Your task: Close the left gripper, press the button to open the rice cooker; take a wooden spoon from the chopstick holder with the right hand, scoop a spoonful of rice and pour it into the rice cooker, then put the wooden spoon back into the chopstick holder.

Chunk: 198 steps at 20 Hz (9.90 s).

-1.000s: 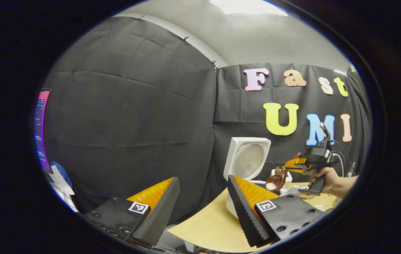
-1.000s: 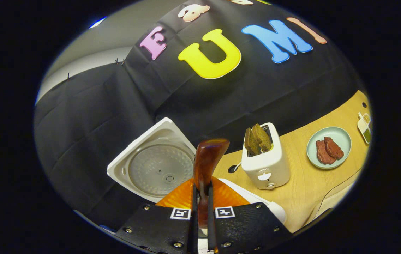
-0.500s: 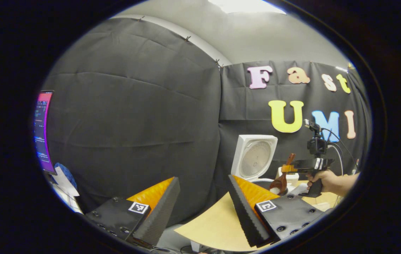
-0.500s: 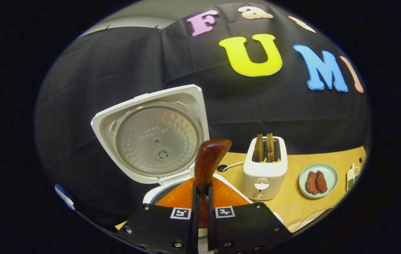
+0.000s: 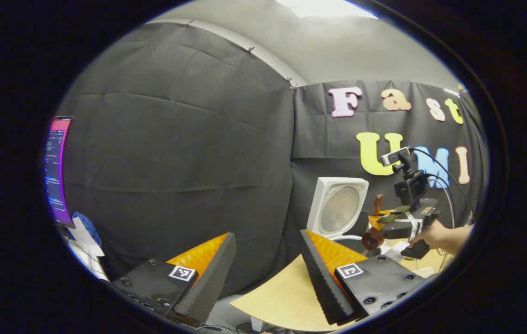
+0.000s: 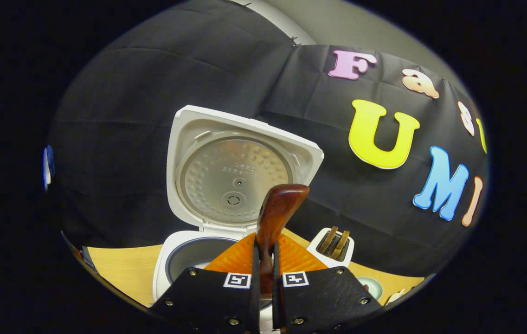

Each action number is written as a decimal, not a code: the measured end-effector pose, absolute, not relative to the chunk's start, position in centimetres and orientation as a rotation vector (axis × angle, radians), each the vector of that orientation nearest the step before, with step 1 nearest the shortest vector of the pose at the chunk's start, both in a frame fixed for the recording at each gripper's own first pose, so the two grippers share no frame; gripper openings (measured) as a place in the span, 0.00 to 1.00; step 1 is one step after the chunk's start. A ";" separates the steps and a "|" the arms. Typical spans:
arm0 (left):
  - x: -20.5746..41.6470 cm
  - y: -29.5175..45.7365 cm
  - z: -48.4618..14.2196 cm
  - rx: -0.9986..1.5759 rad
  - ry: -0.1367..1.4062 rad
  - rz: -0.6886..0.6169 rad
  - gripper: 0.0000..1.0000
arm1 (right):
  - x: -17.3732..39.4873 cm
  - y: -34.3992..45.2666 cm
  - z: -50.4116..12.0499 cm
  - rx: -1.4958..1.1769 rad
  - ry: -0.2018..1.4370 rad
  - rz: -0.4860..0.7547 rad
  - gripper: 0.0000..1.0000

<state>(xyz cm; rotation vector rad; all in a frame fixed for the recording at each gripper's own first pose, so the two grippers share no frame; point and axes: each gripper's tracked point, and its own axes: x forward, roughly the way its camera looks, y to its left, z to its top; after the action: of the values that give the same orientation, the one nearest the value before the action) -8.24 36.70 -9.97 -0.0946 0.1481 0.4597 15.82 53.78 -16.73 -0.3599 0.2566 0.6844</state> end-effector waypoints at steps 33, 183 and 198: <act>-0.3 21.3 -1.4 -0.069 -0.004 0.206 0.98 | 16.4 22.0 -8.4 0.634 0.451 0.386 0.11; 18.5 10.7 -24.4 -0.077 0.473 0.229 1.00 | 1.2 -7.7 -6.8 -0.040 0.225 -0.025 0.98; 19.3 10.4 -25.9 -0.118 0.541 0.247 0.98 | 0.6 -7.3 -6.6 -0.016 0.218 -0.060 0.98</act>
<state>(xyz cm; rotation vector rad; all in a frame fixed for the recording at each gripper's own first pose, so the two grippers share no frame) 19.29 10.40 -25.90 -0.1184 0.5406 0.2465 0.58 -7.34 -6.64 -0.0162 0.2184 -0.0597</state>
